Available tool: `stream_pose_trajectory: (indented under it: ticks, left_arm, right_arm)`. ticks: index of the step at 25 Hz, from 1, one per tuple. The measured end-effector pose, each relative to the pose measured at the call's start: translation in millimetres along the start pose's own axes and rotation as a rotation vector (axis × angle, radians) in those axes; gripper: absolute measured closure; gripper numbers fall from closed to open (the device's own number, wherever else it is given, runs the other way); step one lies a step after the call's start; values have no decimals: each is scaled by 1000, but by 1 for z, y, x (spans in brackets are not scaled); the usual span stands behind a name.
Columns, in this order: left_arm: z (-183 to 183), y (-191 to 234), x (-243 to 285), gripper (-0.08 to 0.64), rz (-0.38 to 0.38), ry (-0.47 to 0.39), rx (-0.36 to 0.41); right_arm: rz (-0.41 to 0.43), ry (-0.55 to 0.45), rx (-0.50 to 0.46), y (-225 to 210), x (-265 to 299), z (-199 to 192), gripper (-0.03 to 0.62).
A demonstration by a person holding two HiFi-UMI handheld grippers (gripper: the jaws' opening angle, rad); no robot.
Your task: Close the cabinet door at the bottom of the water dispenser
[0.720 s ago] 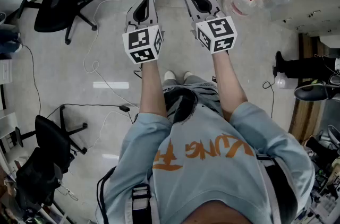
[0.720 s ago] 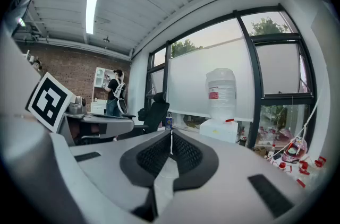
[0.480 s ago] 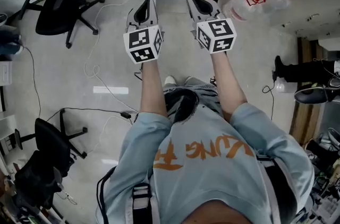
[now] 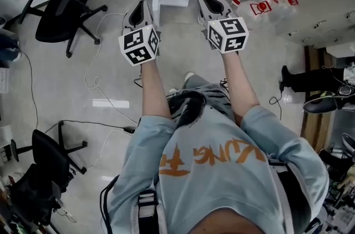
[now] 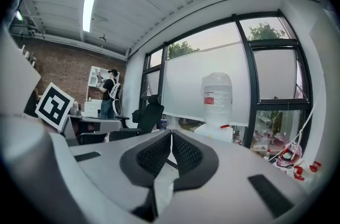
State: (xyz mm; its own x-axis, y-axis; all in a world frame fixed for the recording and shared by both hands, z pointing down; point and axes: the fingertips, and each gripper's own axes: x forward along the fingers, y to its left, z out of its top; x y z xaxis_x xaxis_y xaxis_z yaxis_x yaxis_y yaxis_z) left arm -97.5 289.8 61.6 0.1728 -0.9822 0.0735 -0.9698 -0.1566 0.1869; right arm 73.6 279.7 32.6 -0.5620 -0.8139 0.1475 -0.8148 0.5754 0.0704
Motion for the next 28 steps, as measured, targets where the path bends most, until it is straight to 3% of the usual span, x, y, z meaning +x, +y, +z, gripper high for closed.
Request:
stream_pose_trajectory:
  ticks: [11, 18, 24, 28]
  left_arm:
    - [13, -10, 28, 538, -42, -29, 23]
    - [12, 4, 75, 538, -45, -8, 39]
    - [-17, -3, 131, 538, -73, 57, 42]
    - [-52, 23, 164, 538, -22, 131, -7]
  right_arm:
    - [-10, -18, 7, -27, 15, 5, 563]
    - [-7, -16, 41, -48, 58, -4, 563]
    - [-28, 30, 92, -92, 96, -31, 563]
    - [-17, 93, 126, -110, 133, -63, 563]
